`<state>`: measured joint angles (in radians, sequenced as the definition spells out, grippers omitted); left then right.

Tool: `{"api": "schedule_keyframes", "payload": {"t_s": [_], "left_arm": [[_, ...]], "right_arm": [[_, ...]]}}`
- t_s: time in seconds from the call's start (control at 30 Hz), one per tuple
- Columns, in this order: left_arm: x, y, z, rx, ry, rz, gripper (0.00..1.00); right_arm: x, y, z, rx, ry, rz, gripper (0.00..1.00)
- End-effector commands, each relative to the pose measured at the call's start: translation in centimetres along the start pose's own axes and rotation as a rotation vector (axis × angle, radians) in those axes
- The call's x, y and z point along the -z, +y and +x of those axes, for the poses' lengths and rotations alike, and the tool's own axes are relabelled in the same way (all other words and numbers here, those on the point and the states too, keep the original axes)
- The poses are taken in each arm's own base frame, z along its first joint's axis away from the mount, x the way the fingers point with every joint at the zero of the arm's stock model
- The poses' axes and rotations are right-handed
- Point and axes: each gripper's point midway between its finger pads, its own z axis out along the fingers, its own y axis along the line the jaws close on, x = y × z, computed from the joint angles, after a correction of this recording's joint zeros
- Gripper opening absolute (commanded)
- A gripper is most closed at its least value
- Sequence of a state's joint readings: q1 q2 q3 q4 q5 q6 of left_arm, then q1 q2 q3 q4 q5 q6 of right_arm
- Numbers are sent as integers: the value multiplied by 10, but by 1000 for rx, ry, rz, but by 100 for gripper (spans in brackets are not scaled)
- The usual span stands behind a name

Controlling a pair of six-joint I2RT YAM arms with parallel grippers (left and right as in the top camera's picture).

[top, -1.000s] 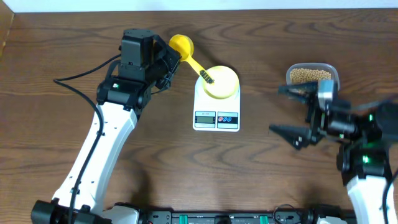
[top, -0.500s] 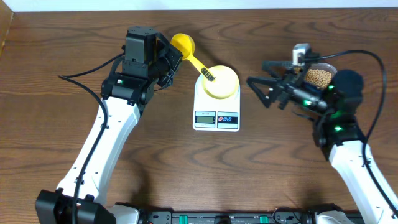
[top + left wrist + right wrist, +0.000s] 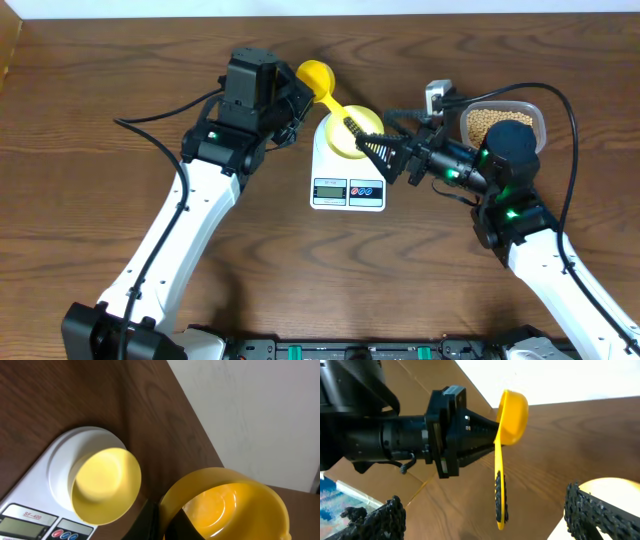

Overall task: Scoop item into bowl and weigh 50g on scale
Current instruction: 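Move the right gripper toward the scoop handle held by the left, then grasp the scoop handle with the right gripper, release the left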

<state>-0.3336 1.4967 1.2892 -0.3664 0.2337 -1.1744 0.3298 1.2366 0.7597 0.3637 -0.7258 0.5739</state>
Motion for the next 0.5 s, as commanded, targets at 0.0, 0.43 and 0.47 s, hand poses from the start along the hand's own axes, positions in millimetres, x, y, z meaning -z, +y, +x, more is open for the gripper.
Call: {"api": "schedule_keyframes", "payload": {"t_s": [0.0,0.43,0.47], "left_arm": [[0,-4,4,34,-2,4,8],[-2,-4,39,238,88,-24,8],[-2,-4,39,241,89,-25,8]], "right_arm": [[2,8,-9,5,-11,-20,99],[5,-24,-26,-157,-125,148,65],[5,-24,-26,-157,-127,152,61]]}}
